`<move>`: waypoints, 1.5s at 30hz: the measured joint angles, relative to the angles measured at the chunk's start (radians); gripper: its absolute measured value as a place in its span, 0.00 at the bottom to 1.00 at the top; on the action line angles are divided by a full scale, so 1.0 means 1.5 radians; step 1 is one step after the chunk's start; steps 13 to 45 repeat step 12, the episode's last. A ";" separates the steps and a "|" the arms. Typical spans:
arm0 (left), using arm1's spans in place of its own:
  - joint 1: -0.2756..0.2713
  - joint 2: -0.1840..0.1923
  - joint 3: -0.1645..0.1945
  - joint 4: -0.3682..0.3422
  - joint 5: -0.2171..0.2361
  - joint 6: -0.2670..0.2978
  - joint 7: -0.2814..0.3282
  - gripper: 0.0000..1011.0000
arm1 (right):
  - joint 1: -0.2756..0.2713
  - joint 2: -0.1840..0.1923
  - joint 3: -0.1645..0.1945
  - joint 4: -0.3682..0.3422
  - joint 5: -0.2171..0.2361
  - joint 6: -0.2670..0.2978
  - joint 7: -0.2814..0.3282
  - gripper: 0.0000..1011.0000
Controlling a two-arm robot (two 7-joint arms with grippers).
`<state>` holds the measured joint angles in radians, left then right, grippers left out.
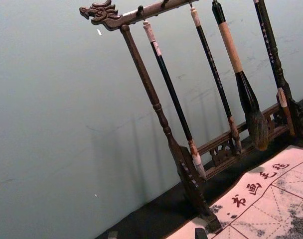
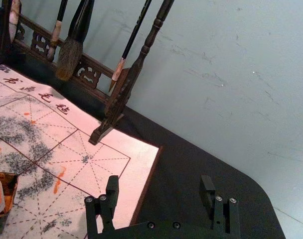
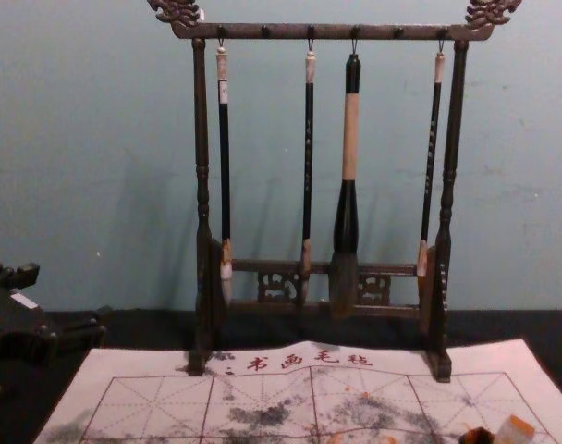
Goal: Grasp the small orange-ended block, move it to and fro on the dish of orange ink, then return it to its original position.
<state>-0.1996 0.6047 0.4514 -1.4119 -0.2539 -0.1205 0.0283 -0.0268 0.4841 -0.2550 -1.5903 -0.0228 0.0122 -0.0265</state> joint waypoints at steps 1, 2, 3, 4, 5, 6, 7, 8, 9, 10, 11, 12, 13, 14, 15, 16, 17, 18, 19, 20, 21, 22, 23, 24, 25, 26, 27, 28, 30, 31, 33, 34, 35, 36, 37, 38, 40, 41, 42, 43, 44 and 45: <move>0.000 0.000 0.000 0.000 0.000 0.000 0.000 0.99 | 0.000 0.000 0.000 0.000 0.000 0.000 0.000 0.99; 0.000 0.000 0.000 0.000 0.000 0.000 0.000 0.99 | 0.000 0.000 0.000 0.000 0.000 0.000 0.000 0.99; 0.000 0.000 0.000 0.000 0.000 0.000 0.000 0.99 | 0.000 0.000 0.000 -0.001 -0.001 0.000 0.000 0.99; 0.000 0.000 0.000 0.000 0.000 0.000 0.000 0.99 | 0.000 0.000 0.000 -0.001 -0.001 0.001 0.000 0.99; 0.000 0.000 0.000 0.000 0.000 0.000 0.000 0.99 | 0.000 0.000 0.000 -0.001 -0.001 0.001 -0.001 0.99; 0.000 0.000 0.000 0.000 0.000 0.000 0.000 0.99 | 0.000 0.000 0.000 -0.001 -0.001 0.001 -0.001 0.99; 0.000 0.000 0.000 0.000 0.000 0.000 0.000 0.99 | 0.000 0.000 0.000 -0.001 -0.001 0.001 -0.001 0.99; 0.000 0.000 0.000 0.000 0.000 0.000 0.000 0.99 | -0.001 0.000 0.000 -0.001 -0.001 0.001 -0.001 0.99; 0.000 0.000 0.000 0.000 0.000 0.000 0.000 0.99 | -0.001 0.000 -0.001 -0.001 -0.001 0.001 -0.001 0.99; 0.000 0.000 0.000 0.000 0.000 0.000 0.000 0.99 | -0.001 0.001 -0.001 -0.001 -0.001 0.001 -0.001 0.99; 0.000 0.000 0.000 0.000 0.000 0.000 0.000 0.99 | -0.001 0.001 -0.001 -0.001 -0.001 0.001 -0.001 0.99; 0.000 0.000 0.000 0.000 0.000 0.000 0.000 0.99 | -0.001 0.001 -0.001 -0.001 -0.001 0.001 -0.001 0.99; 0.000 0.000 0.000 0.000 0.000 0.000 0.000 0.99 | -0.001 0.001 -0.001 -0.001 -0.001 0.001 -0.001 0.99; 0.000 0.000 0.000 0.000 0.000 0.000 0.000 0.99 | -0.001 0.001 -0.001 -0.001 -0.001 0.001 -0.001 0.99; 0.000 0.000 0.000 0.000 0.000 0.000 0.000 0.99 | -0.001 0.001 -0.001 -0.001 -0.001 0.001 -0.001 0.99; 0.000 0.000 0.000 0.000 0.000 0.000 0.000 0.99 | -0.001 0.001 -0.001 -0.001 -0.001 0.001 -0.001 0.99; 0.000 0.000 0.000 0.000 0.000 0.000 0.000 0.99 | -0.001 0.001 -0.001 -0.001 -0.001 0.001 -0.001 0.99; 0.000 0.000 0.000 0.000 0.000 0.000 0.000 0.99 | -0.001 0.001 -0.001 -0.001 -0.001 0.001 -0.001 0.99; 0.000 0.000 0.000 0.000 0.000 0.000 0.000 0.99 | -0.001 0.001 -0.001 -0.001 -0.001 0.001 -0.001 0.99; 0.000 0.000 0.000 0.000 0.000 0.000 0.000 0.99 | -0.001 0.001 -0.001 -0.001 -0.001 0.001 -0.001 0.99; 0.000 0.000 0.000 0.000 0.000 0.000 0.000 0.99 | -0.001 0.001 -0.001 -0.001 -0.001 0.001 -0.001 0.99; 0.000 0.000 0.000 0.000 0.000 0.000 0.000 0.99 | -0.001 0.001 -0.001 -0.001 -0.001 0.001 -0.001 0.99; 0.000 0.000 0.000 0.000 0.000 0.000 0.000 0.99 | -0.001 0.001 -0.001 -0.001 -0.001 0.001 -0.001 0.99; 0.000 0.000 0.000 0.000 0.000 0.000 0.000 0.99 | -0.001 0.001 -0.001 -0.001 -0.001 0.001 -0.001 0.99; 0.000 0.000 0.000 0.000 0.000 0.000 0.000 0.99 | -0.001 0.001 -0.001 -0.001 -0.001 0.001 -0.001 0.99; 0.000 0.000 0.000 0.000 0.000 0.000 0.000 0.99 | -0.001 0.001 -0.001 -0.001 -0.001 0.001 -0.001 0.99; 0.000 0.000 0.000 0.000 0.000 0.000 0.000 0.99 | -0.001 0.001 -0.001 -0.001 -0.001 0.001 -0.001 0.99; 0.000 0.000 0.000 0.000 0.000 0.000 0.000 0.99 | -0.001 0.001 -0.001 -0.001 -0.001 0.001 -0.001 0.99; 0.000 0.000 0.000 0.000 0.000 0.000 0.000 0.99 | -0.001 0.001 -0.001 -0.001 -0.001 0.001 -0.001 0.99; 0.000 0.000 0.000 0.000 0.000 0.000 0.000 0.99 | -0.001 0.001 -0.001 -0.001 -0.001 0.001 -0.001 0.99; 0.000 0.000 0.000 0.000 0.000 0.000 0.000 0.99 | -0.001 0.001 -0.001 -0.001 -0.001 0.001 -0.001 0.99; 0.000 0.000 0.000 0.000 0.000 0.000 0.000 0.99 | -0.001 0.001 -0.001 -0.001 -0.001 0.001 -0.001 0.99; 0.000 0.000 0.000 0.000 0.000 0.000 0.000 0.99 | -0.001 0.001 -0.001 -0.001 -0.001 0.001 -0.001 0.99; 0.000 0.000 0.000 0.000 0.000 0.000 0.000 0.99 | -0.001 0.001 -0.001 -0.001 -0.001 0.001 -0.001 0.99; 0.000 0.000 0.000 0.000 0.000 0.000 0.000 0.99 | -0.001 0.001 -0.001 -0.001 -0.001 0.001 -0.001 0.99; 0.000 0.000 0.000 0.000 0.000 0.000 0.000 0.99 | -0.001 0.001 -0.001 -0.001 -0.001 0.001 -0.001 0.99; 0.000 0.000 0.000 0.000 0.000 0.000 0.000 0.99 | -0.001 0.001 -0.001 -0.001 -0.001 0.001 -0.001 0.99; 0.000 0.000 0.000 0.000 0.000 0.000 0.000 0.99 | -0.001 0.001 -0.001 -0.001 -0.001 0.001 -0.001 0.99; 0.000 0.000 0.000 0.000 0.000 0.000 0.000 0.99 | -0.001 0.001 -0.001 -0.001 -0.001 0.001 -0.001 0.99; 0.000 0.000 0.000 0.000 0.000 0.000 0.000 0.99 | -0.001 0.001 -0.001 -0.001 -0.001 0.001 -0.001 0.99; 0.000 0.000 0.000 0.000 0.000 0.000 0.000 0.99 | -0.001 0.001 -0.001 -0.001 -0.001 0.001 -0.001 0.99; 0.000 0.000 0.000 0.000 0.000 0.000 0.000 0.99 | -0.001 0.001 -0.001 -0.001 -0.001 0.001 -0.001 0.99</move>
